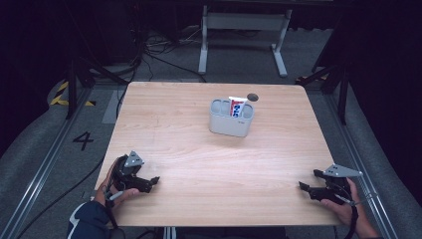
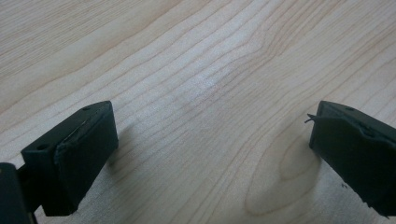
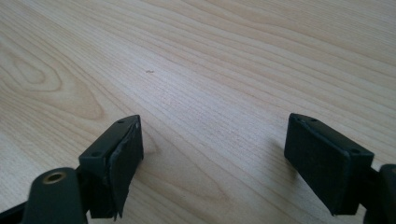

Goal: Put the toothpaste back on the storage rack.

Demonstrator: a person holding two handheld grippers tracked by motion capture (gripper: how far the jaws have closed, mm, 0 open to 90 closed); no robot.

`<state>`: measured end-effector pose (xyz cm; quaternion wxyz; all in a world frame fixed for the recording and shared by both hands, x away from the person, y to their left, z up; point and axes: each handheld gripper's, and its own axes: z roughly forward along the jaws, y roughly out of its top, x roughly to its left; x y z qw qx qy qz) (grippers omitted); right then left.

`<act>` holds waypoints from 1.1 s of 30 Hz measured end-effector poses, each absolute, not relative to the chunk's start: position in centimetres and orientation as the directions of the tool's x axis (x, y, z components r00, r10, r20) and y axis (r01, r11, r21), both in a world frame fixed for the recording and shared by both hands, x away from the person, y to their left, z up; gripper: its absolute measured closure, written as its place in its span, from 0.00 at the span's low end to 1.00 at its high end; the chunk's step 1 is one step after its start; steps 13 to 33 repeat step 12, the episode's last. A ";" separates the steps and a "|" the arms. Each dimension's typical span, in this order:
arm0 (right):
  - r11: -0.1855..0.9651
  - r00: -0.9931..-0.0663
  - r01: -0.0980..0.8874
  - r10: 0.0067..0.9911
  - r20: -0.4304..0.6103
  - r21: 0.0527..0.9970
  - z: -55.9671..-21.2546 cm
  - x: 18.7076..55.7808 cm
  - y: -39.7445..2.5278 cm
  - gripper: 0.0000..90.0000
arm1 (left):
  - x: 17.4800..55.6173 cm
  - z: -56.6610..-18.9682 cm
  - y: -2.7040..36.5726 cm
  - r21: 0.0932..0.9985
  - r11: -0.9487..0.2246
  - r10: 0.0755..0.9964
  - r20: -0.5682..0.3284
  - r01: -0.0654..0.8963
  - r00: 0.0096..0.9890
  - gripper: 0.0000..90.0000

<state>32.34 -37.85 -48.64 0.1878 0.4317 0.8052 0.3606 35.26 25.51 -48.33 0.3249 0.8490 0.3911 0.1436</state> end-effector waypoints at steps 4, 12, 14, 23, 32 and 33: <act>0.367 -0.557 0.560 0.831 0.009 0.743 -48.6 32.3 -37.8 0.22 | 35.3 -48.3 25.5 0.662 -0.485 0.757 -0.011 0.572 0.653 0.02; 0.367 -0.557 0.560 0.831 0.009 0.743 -48.6 32.3 -37.9 0.22 | 35.3 -48.3 25.5 0.664 -0.483 0.757 -0.011 0.571 0.653 0.02; 0.367 -0.557 0.560 0.831 0.009 0.743 -48.6 32.3 -37.9 0.22 | 35.3 -48.3 25.5 0.664 -0.483 0.757 -0.011 0.571 0.653 0.02; 0.367 -0.557 0.560 0.831 0.009 0.743 -48.6 32.3 -37.9 0.22 | 35.3 -48.3 25.5 0.664 -0.483 0.757 -0.011 0.571 0.653 0.02; 0.367 -0.557 0.560 0.831 0.009 0.743 -48.6 32.3 -37.9 0.22 | 35.3 -48.3 25.5 0.664 -0.483 0.757 -0.011 0.571 0.653 0.02; 0.367 -0.557 0.560 0.831 0.009 0.743 -48.6 32.3 -37.9 0.22 | 35.3 -48.3 25.5 0.664 -0.483 0.757 -0.011 0.571 0.653 0.02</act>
